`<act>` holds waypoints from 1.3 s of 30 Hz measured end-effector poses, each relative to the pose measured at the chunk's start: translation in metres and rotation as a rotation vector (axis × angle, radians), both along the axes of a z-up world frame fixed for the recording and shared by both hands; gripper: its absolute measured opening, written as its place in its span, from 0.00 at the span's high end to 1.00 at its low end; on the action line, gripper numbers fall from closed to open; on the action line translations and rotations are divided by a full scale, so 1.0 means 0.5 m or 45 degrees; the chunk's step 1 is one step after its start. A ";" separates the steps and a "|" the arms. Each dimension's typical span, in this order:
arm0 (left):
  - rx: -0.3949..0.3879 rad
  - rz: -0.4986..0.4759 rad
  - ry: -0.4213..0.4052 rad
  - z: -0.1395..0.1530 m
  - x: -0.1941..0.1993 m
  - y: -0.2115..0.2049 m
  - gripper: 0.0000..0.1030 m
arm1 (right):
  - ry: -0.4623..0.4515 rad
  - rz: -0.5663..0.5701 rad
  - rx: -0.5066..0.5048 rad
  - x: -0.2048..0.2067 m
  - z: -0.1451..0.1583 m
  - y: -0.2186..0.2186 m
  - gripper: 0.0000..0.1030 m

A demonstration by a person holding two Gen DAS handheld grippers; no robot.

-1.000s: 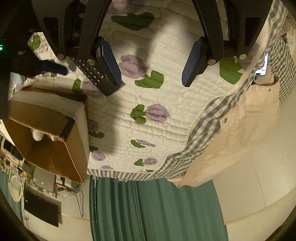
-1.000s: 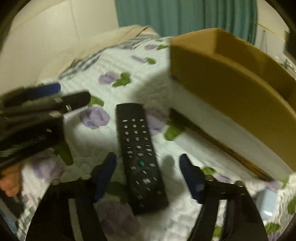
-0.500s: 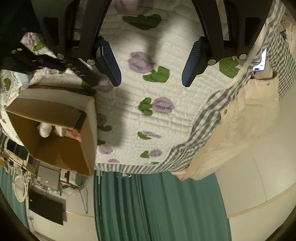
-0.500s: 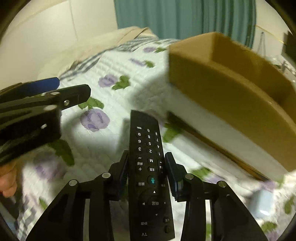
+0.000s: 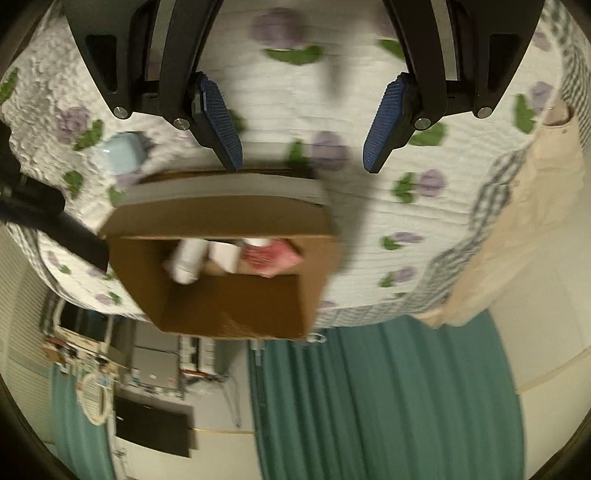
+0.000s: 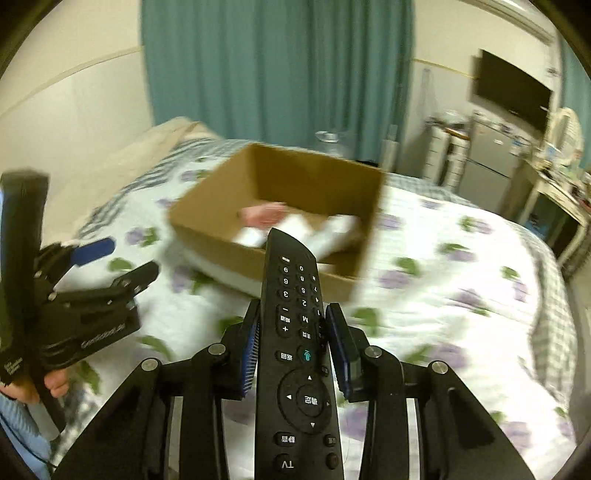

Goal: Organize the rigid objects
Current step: 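Grasp the light blue earbuds case with the left tool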

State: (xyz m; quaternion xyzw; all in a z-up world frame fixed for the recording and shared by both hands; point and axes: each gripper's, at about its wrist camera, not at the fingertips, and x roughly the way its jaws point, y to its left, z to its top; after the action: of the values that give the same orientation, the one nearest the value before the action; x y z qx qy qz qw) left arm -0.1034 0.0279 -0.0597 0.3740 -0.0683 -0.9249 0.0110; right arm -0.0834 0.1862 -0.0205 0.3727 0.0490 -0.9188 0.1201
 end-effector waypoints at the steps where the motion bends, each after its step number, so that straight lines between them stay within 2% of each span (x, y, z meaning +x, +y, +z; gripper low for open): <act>1: 0.008 -0.024 -0.013 -0.007 -0.005 0.017 0.31 | -0.007 -0.033 -0.005 0.000 -0.002 0.026 0.68; 4: 0.018 -0.074 -0.051 -0.032 -0.017 0.062 0.31 | -0.031 -0.139 0.031 -0.012 -0.029 0.075 0.68; 7: 0.025 -0.118 -0.094 -0.062 -0.029 0.108 0.31 | -0.088 -0.180 0.010 -0.025 -0.059 0.099 0.68; 11: 0.036 -0.176 -0.149 -0.098 -0.043 0.157 0.31 | -0.143 -0.238 0.048 -0.041 -0.101 0.116 0.68; 16: 0.095 -0.240 -0.215 -0.133 -0.058 0.197 0.31 | -0.207 -0.311 0.029 -0.066 -0.146 0.147 0.68; 21: 0.176 -0.334 -0.274 -0.154 -0.067 0.230 0.31 | -0.211 -0.323 0.012 -0.073 -0.152 0.157 0.68; 29: 0.197 -0.371 -0.378 -0.206 -0.102 0.275 0.31 | -0.214 -0.328 0.001 -0.077 -0.152 0.159 0.68; 33: 0.251 -0.371 -0.364 -0.201 -0.111 0.268 0.34 | -0.213 -0.333 -0.003 -0.077 -0.152 0.161 0.68; 35: 0.264 -0.385 -0.357 -0.197 -0.105 0.265 0.44 | -0.206 -0.339 -0.005 -0.075 -0.149 0.162 0.68; 39: 0.252 -0.384 -0.323 -0.176 -0.080 0.253 0.44 | -0.163 -0.340 0.005 -0.063 -0.127 0.155 0.68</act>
State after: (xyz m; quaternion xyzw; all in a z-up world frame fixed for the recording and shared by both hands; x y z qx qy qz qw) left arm -0.1433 0.1543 -0.1476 0.4723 -0.0329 -0.8637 -0.1729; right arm -0.1150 0.2635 -0.0841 0.4342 -0.0069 -0.9008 -0.0010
